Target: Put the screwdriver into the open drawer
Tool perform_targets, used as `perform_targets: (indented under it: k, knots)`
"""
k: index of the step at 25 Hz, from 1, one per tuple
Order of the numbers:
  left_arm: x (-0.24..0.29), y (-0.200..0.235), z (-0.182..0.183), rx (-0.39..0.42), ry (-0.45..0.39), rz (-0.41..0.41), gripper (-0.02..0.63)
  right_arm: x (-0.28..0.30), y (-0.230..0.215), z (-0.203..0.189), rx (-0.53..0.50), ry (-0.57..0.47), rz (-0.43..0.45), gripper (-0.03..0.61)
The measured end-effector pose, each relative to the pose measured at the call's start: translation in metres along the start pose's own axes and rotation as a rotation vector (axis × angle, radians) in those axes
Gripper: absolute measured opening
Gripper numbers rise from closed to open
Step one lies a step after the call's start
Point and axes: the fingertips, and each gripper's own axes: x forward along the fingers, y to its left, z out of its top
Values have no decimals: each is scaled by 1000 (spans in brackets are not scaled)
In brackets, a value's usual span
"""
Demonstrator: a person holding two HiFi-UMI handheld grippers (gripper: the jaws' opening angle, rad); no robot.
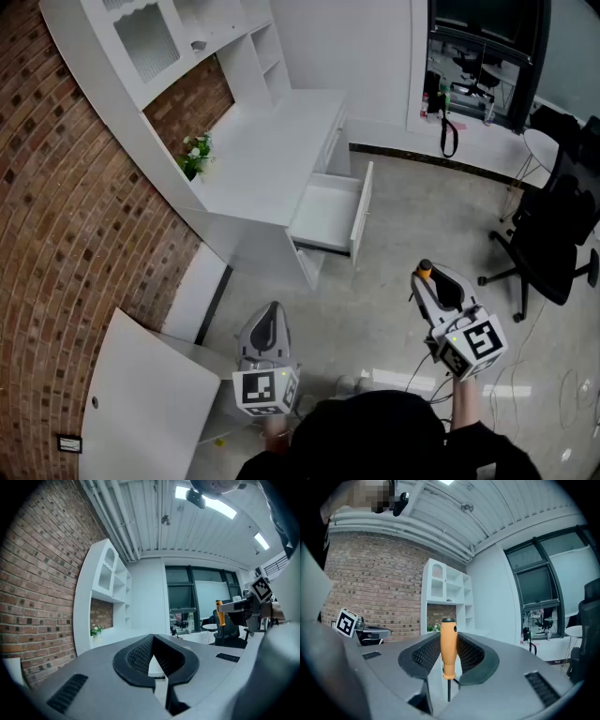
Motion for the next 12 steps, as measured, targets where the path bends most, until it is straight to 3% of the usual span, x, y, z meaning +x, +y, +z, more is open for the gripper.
perform_targets:
  k: [12]
  knots:
    - [16, -5, 1, -12, 6, 19, 9, 5, -20, 1, 34, 1, -10, 111]
